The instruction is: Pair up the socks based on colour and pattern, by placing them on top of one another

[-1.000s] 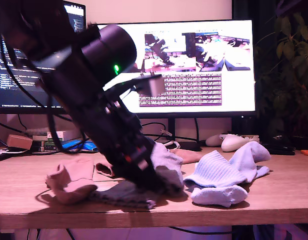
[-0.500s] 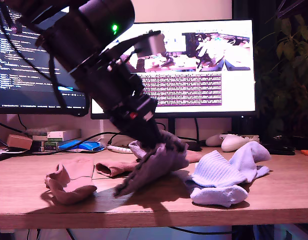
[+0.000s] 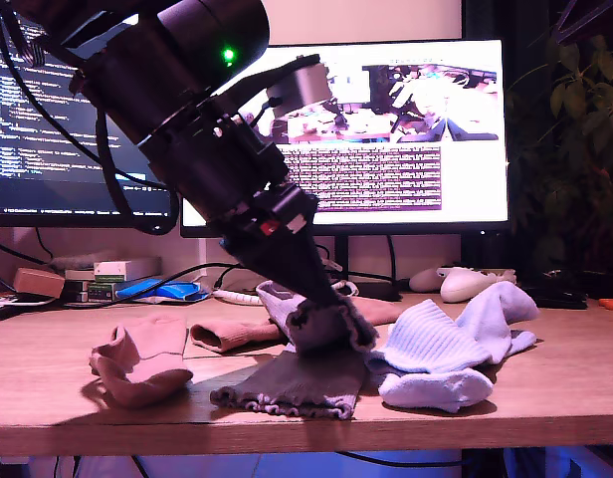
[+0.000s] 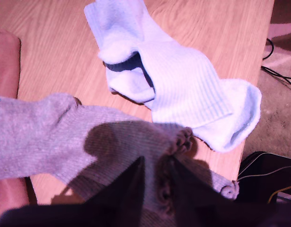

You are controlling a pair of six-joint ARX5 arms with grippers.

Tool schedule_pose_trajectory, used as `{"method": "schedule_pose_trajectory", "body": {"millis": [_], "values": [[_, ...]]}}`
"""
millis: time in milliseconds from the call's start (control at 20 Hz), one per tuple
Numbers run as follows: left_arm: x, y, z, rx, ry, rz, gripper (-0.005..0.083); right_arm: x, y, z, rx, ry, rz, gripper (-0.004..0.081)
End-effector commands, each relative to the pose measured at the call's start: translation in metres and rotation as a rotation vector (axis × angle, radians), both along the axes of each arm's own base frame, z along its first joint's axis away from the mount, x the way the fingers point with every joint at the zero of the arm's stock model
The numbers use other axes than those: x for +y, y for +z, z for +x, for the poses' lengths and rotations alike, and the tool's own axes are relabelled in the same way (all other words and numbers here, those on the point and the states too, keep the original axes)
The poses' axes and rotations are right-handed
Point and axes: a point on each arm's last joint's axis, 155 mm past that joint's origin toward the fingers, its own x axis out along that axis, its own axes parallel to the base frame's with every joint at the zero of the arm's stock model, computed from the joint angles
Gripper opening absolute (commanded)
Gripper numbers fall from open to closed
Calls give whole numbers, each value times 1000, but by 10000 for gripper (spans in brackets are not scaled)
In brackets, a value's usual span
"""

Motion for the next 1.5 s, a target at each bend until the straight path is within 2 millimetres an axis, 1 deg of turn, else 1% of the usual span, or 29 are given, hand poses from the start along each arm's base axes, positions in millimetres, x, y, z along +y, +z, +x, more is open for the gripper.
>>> {"method": "schedule_pose_trajectory", "body": {"millis": [0, 200, 300, 400, 500, 700, 800, 900, 950, 1100, 1250, 1300, 1350, 1450], "values": [[4, -13, -2, 20, 10, 35, -24, 1, -8, -1, 12, 5, -9, -8], [19, -26, -11, 63, 16, 114, -24, 1, -9, -1, 13, 5, -10, -8], [19, -23, -12, 57, 15, 113, -24, 0, -9, -1, 14, 5, -11, -8], [18, -12, -9, 23, 12, 102, -24, 0, -10, -1, 17, 5, -13, -8], [17, 4, -5, -20, 19, 89, -24, 0, -11, -1, 21, 5, -16, -8], [23, 27, -11, -33, 20, 73, -24, 0, -12, -2, 25, 5, -17, -8], [22, 38, -15, -46, 11, 59, -24, 0, -12, -2, 25, 5, -18, -8], [20, 41, -22, -33, -7, 44, -24, 0, -12, -2, 25, 5, -18, -8], [18, 38, -27, -3, -19, 40, -24, 0, -12, -2, 25, 5, -18, -8], [14, 17, -40, 88, -38, 57, -24, 0, -12, -2, 26, 5, -17, -8], [14, -14, -44, 147, -46, 118, -23, 0, -12, -2, 28, 8, -17, -8], [15, -24, -45, 166, -45, 138, -4, 1, -13, -3, 31, 12, -16, -8], [17, -32, -46, 181, -44, 154, 54, 1, -14, -3, 33, 12, -18, -8], [19, -37, -47, 189, -40, 173, 228, 1, -14, -4, 36, 13, -19, -8]]}}
